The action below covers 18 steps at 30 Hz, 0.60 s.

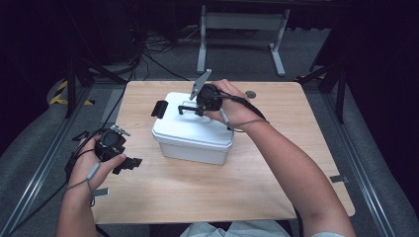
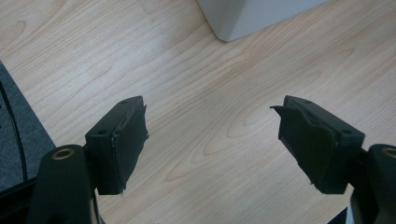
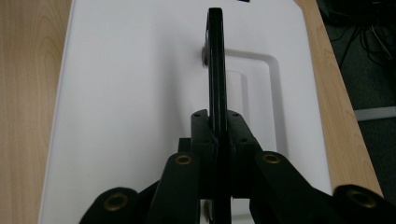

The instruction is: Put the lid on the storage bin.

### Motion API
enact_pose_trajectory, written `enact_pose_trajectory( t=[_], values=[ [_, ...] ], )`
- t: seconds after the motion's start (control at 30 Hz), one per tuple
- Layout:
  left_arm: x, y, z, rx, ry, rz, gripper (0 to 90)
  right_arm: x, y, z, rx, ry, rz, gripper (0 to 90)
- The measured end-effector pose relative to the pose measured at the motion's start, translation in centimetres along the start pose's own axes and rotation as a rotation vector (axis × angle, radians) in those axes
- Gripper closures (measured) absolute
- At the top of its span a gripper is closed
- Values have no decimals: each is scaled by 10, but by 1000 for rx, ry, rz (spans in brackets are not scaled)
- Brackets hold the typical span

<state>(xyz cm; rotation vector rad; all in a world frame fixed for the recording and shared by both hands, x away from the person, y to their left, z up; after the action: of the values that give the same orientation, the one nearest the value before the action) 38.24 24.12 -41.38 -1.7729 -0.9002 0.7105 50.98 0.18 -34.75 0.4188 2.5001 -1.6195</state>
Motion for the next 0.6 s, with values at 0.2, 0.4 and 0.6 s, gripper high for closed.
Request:
enact_pose_trajectory(
  t=[0.2,0.4,0.6],
  values=[
    [0,0,0,-1,-1,-1,241,3,5,2,9,-9,-8,844],
    [0,0,0,1,0,1,241,10,7,5,32,-32,-19,837],
    [-1,0,-1,1,3,-1,241,12,8,6,30,-23,-17,834]
  ],
)
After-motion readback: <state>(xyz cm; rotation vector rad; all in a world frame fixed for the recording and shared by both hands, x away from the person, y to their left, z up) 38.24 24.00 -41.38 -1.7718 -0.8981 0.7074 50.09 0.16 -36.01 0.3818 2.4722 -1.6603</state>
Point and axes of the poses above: each handheld gripper's, and its own axes: y roughly forward along the jaws, z roughly out of its underside, x roughly to its left, the point moved 7 cm from there along y, roughly forward along the jaws, and after that the axes turned 5 degrees about x, right-handed, at the moved point
